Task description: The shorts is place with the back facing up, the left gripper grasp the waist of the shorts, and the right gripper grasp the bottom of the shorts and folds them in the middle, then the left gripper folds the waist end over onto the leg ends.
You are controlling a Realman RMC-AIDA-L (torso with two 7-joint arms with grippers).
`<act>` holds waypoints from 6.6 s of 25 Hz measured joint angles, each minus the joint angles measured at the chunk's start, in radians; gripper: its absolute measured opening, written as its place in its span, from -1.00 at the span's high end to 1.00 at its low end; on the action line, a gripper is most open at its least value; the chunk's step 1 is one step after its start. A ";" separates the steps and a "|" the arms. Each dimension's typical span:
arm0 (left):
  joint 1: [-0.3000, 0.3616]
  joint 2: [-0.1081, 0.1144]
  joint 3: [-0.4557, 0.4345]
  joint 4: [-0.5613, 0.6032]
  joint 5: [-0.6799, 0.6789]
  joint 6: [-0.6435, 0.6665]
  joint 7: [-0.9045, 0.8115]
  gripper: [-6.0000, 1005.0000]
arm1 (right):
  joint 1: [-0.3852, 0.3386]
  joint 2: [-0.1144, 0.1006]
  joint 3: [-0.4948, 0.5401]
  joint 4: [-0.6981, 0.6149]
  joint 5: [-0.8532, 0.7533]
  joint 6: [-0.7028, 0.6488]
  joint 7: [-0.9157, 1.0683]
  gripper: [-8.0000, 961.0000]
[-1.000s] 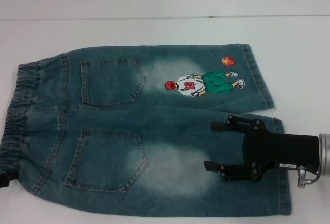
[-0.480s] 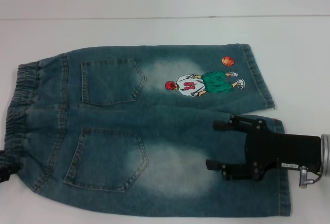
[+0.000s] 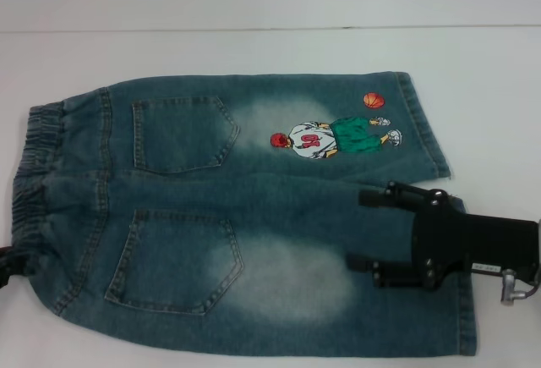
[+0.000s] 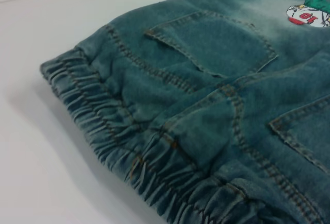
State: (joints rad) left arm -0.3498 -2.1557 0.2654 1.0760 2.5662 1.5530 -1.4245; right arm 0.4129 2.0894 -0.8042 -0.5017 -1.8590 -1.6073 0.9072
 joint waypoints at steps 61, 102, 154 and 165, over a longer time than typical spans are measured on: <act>0.051 -0.009 -0.012 -0.044 -0.271 0.128 0.137 0.78 | 0.239 0.000 -0.101 -0.411 -0.927 -0.287 1.178 -0.86; 0.048 -0.007 -0.007 -0.066 -0.271 0.124 0.137 0.71 | 0.206 -0.003 -0.087 -0.336 -0.793 -0.180 1.119 -0.41; -0.099 -0.004 0.197 -0.064 -0.347 -0.443 -0.396 0.63 | 0.294 -0.025 0.158 -0.444 -0.453 0.341 1.099 0.96; -0.094 0.002 0.289 -0.117 -0.337 -0.567 -0.410 0.61 | 0.351 -0.035 0.033 -0.274 -0.464 0.610 1.103 0.96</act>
State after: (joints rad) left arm -0.4441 -2.1538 0.5547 0.9594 2.2293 0.9856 -1.8348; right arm 0.7644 2.0539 -0.7713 -0.7754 -2.3232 -0.9975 2.0103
